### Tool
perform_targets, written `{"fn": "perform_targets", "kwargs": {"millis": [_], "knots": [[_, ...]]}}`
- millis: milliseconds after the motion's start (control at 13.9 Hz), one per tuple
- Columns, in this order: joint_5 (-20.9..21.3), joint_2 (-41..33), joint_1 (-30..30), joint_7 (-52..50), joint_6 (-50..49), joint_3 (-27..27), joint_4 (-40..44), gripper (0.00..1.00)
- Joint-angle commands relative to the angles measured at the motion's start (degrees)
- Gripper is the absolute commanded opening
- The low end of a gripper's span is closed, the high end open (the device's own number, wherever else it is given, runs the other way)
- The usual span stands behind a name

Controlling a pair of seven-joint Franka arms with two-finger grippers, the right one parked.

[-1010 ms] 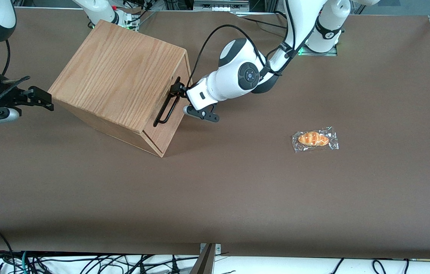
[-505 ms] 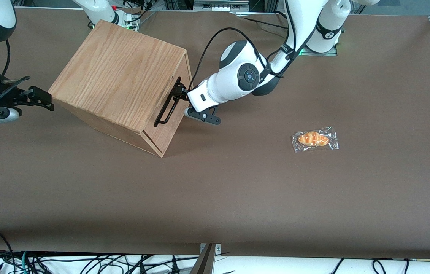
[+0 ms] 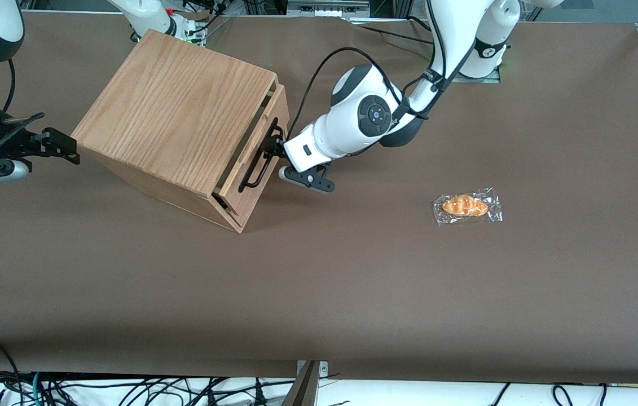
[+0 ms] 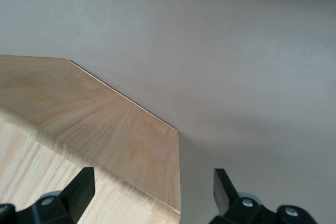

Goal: Open top drawer with left arm
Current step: 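Pull the drawer out by its handle with the left gripper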

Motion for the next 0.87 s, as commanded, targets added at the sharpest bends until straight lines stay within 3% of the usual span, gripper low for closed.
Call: {"fn": "perform_targets", "kwargs": {"millis": [0,794], "knots": [[2.7,-0.1,1.7,-1.4,-0.7,0.3,0.9,1.0],[2.9,-0.2,8.1,-1.1,-4.3,0.3,0.9,1.0]]}}
